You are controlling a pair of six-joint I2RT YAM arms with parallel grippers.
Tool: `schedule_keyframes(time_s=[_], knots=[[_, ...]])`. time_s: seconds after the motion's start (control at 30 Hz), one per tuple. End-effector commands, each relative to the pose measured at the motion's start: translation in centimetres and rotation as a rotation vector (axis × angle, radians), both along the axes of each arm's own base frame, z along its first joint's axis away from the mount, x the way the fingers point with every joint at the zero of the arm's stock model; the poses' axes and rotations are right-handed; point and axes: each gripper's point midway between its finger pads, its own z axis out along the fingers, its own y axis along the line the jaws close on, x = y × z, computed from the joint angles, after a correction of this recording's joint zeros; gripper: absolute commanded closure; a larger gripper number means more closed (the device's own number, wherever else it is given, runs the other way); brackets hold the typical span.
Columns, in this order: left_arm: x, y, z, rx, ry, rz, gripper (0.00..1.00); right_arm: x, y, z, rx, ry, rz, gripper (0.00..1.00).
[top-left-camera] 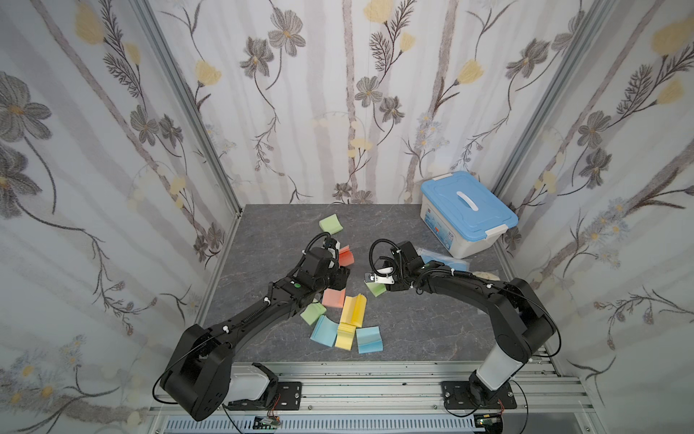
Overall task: Tear off pages from different memo pads
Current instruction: Pick up the memo pad from the center of the board.
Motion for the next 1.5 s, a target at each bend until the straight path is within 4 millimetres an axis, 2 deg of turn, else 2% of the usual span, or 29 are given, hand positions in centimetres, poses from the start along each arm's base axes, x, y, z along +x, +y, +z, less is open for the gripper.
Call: schedule_keyframes(time_s=[0.0,0.27,0.77,0.9,0.93,1.07,1.23,1.3,1.4,1.47], knots=[[0.5,0.2,1.0,-0.018,-0.045,0.020,0.44,0.2,0.3,-0.2,-0.015,-0.004,0.014,0.42],[0.4,0.2,1.1,-0.020,-0.052,0.018,0.44,0.3,1.4,-0.5,-0.032,-0.004,0.043,0.42],[0.2,0.6,1.4,-0.019,-0.064,0.028,0.44,-0.4,3.5,-2.6,-0.075,0.042,0.148,0.43],[0.2,0.6,1.4,-0.020,-0.063,0.029,0.44,-0.5,3.5,-3.2,-0.093,0.050,0.176,0.57],[0.1,0.7,1.4,-0.018,-0.062,0.030,0.44,-0.6,3.6,-2.9,-0.085,0.047,0.180,0.62],[0.0,0.5,1.3,-0.022,-0.061,0.017,0.44,-0.7,3.7,-0.3,-0.028,0.014,0.174,0.98],[-0.5,-0.6,1.5,-0.068,-0.061,-0.042,0.44,-1.4,3.2,4.0,0.086,-0.021,0.146,1.00],[-1.1,-1.6,2.9,-0.129,-0.082,-0.096,0.44,-2.1,3.1,6.6,0.164,-0.040,0.139,1.00],[-1.9,-3.0,4.1,-0.214,-0.086,-0.170,0.40,-3.4,3.3,9.2,0.264,-0.051,0.126,1.00],[-2.3,-3.7,4.8,-0.253,-0.088,-0.204,0.34,-4.2,3.3,10.5,0.319,-0.055,0.115,1.00]])
